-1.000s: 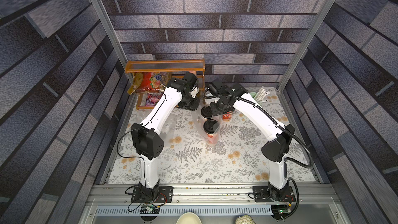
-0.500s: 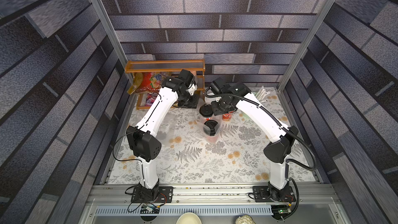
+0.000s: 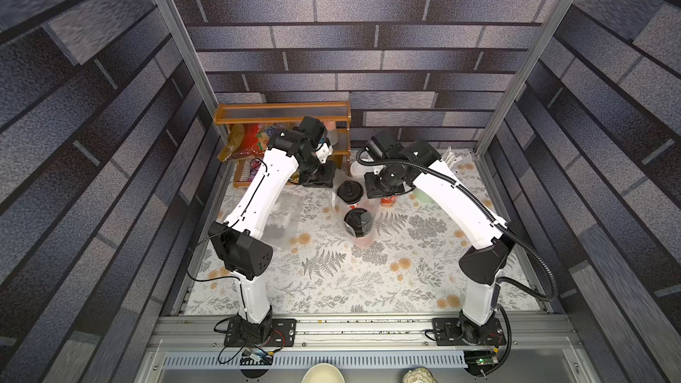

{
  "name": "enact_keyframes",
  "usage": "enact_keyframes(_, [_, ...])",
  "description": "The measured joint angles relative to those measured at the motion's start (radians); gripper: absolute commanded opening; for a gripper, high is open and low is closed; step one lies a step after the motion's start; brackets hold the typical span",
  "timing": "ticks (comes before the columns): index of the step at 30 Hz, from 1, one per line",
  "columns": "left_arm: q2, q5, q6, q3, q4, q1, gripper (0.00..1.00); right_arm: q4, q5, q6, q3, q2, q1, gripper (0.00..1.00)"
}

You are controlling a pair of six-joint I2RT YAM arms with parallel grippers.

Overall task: Pack milk tea into plastic carrier bags
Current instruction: Adjust the plastic carrier bag at the center of the board.

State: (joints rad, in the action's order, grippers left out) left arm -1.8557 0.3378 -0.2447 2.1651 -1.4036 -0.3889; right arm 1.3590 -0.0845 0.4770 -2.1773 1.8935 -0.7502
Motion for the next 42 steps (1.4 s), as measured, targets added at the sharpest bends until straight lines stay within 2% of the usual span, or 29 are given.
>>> enact_keyframes(11, [-0.024, 0.014, -0.001, 0.011, -0.014, -0.004, 0.01, -0.084, 0.035, 0.059, 0.177, -0.02, 0.0, 0.0])
enact_keyframes(14, [-0.031, 0.014, -0.001, -0.012, -0.013, -0.004, 0.03, -0.1, 0.039, 0.066, 0.191, -0.024, 0.0, 0.0])
enact_keyframes(17, [-0.032, 0.006, 0.0, -0.027, -0.01, -0.004, 0.09, -0.11, 0.042, 0.069, 0.193, -0.027, 0.0, 0.0])
enact_keyframes(21, [-0.042, -0.005, 0.0, -0.028, -0.001, -0.004, 0.21, -0.115, 0.042, 0.069, 0.191, -0.028, 0.0, 0.1])
enact_keyframes(24, [-0.051, -0.021, -0.002, -0.028, 0.0, -0.002, 0.29, -0.114, 0.041, 0.065, 0.177, -0.028, 0.0, 0.25])
enact_keyframes(27, [-0.053, -0.048, -0.001, -0.022, 0.001, 0.002, 0.34, -0.112, 0.034, 0.066, 0.14, -0.028, 0.0, 0.35])
enact_keyframes(34, [-0.053, -0.119, 0.001, -0.016, 0.001, 0.011, 0.45, -0.106, 0.019, 0.051, 0.037, -0.017, 0.0, 0.45])
enact_keyframes(38, [-0.053, -0.161, 0.002, -0.018, 0.003, 0.021, 0.47, -0.092, 0.003, 0.029, -0.048, 0.019, 0.0, 0.49])
enact_keyframes(42, [-0.05, -0.149, 0.002, -0.032, 0.032, 0.042, 0.47, -0.067, -0.019, -0.019, -0.142, 0.055, 0.003, 0.57])
